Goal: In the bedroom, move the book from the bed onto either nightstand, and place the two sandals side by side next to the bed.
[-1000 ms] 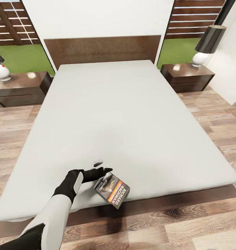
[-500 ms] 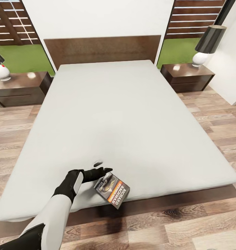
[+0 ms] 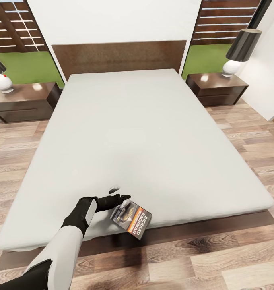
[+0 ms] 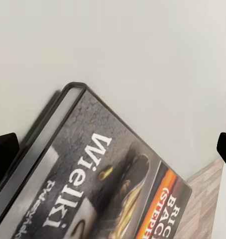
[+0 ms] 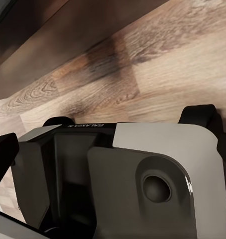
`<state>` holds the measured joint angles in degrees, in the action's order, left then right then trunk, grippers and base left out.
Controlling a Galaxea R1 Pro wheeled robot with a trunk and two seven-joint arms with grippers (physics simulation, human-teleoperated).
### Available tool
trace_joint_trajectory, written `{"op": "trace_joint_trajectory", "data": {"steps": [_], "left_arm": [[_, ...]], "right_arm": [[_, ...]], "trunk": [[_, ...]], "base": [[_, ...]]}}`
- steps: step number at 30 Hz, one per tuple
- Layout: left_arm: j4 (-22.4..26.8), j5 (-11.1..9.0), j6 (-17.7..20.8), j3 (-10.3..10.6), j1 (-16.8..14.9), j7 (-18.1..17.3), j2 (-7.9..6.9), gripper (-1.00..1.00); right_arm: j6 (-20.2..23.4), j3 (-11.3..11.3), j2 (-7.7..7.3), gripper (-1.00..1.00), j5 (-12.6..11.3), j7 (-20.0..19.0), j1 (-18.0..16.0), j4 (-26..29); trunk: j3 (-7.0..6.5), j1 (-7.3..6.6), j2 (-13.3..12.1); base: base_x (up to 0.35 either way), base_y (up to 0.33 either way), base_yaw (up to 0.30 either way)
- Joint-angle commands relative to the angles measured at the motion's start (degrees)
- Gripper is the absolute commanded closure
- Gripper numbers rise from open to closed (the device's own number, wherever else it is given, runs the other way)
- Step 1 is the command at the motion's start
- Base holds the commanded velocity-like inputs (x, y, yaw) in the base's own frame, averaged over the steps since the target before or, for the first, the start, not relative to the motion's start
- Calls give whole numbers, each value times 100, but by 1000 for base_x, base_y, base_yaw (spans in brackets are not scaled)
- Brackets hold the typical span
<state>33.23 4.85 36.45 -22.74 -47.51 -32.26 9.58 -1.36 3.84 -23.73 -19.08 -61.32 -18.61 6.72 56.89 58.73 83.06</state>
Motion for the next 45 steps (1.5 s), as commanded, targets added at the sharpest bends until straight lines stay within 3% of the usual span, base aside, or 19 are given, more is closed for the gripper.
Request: {"op": "trace_joint_trajectory", "data": {"steps": [1,31,45], "left_arm": [[8,52,37,-47,-4,-43,9,-100],[8,52,37,-47,-4,-40,7,-100],[8,52,37,-48,-4,-35,5,-100]], "right_arm": [[-14,38,0,-100,36,-20,-4,-4],[-19,32,0,-100,36,-22,-3,-4],[-15,38,-2,-100,36,-20,-2,-6]], "trunk": [[4,0,2],[4,0,2],[-248,-308,-559]], "base": [[-3,0,0],[0,0,0],[0,0,0]]}}
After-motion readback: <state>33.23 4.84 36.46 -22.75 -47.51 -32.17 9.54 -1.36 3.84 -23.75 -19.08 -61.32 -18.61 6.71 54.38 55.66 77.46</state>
